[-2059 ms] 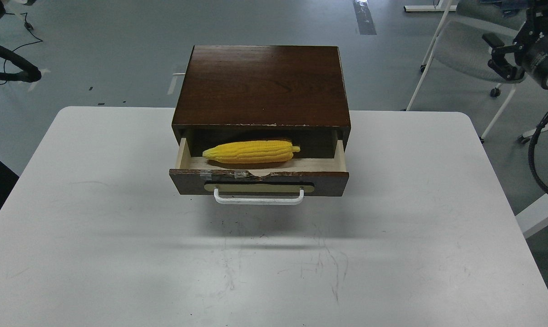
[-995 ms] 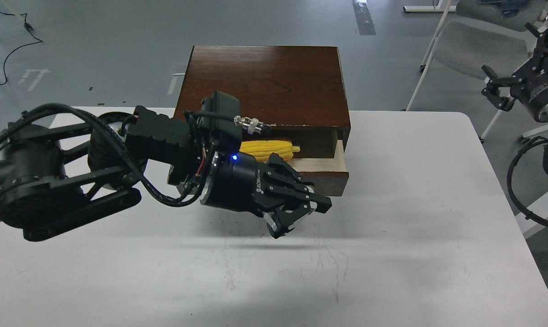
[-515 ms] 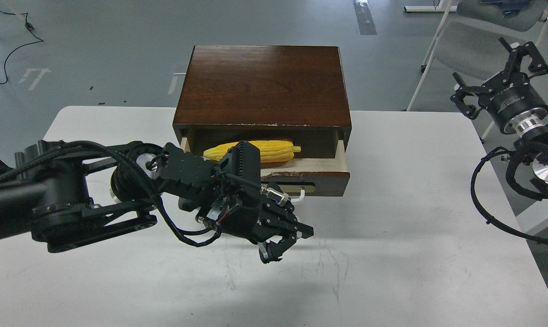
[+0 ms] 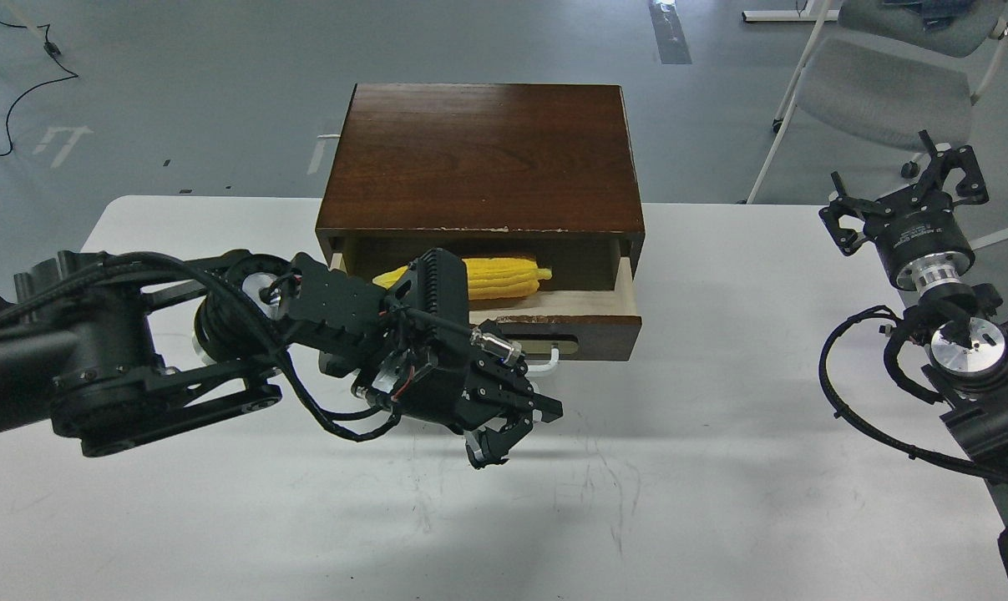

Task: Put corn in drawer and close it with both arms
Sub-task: 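Push the drawer front with the left gripper into the box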

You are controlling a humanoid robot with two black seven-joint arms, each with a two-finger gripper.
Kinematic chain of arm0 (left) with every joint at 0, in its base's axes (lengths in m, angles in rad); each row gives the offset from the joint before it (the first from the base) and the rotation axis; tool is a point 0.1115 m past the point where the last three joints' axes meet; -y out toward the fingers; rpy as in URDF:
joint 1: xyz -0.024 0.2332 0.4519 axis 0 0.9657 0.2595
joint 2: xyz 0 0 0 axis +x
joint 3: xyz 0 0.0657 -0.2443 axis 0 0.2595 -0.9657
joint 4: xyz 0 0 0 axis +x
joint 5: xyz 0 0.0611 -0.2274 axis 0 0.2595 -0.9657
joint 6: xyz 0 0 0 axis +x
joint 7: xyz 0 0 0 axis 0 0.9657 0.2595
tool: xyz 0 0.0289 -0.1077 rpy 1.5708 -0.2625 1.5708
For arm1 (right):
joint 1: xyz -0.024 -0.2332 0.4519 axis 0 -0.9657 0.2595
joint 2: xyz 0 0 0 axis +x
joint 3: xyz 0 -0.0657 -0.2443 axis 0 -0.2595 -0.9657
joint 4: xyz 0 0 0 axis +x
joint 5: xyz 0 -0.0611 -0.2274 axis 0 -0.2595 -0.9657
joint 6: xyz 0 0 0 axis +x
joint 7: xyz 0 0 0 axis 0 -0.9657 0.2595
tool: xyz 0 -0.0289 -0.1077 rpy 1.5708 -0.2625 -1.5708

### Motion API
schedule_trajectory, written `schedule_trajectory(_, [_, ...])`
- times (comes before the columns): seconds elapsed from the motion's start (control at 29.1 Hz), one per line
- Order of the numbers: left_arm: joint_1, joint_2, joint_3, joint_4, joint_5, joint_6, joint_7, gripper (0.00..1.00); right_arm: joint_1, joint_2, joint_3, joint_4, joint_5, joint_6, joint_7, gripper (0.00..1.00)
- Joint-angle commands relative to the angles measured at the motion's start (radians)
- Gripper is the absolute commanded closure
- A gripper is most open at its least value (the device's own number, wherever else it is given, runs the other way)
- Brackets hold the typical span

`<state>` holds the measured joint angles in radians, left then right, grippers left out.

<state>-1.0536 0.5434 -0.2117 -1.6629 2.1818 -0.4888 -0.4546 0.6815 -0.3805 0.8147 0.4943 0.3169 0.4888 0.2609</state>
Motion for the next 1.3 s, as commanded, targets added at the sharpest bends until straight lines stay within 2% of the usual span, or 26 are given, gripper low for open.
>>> schedule_trajectory(0.0, [0.012,0.000,0.003,0.034,0.000,0.000,-0.001,1.00,0.000,-0.006,-0.008,0.009,-0.001,0.000,0.000,0.00])
schedule_trajectory(0.17, [0.004,0.001,0.049,0.052,0.000,0.000,0.001,1.00,0.000,-0.009,-0.008,0.004,-0.001,0.000,0.000,0.00])
schedule_trajectory(1.27, [-0.031,0.029,0.046,0.147,0.000,0.000,0.008,1.00,0.009,-0.021,-0.045,0.013,-0.012,0.000,-0.005,0.00])
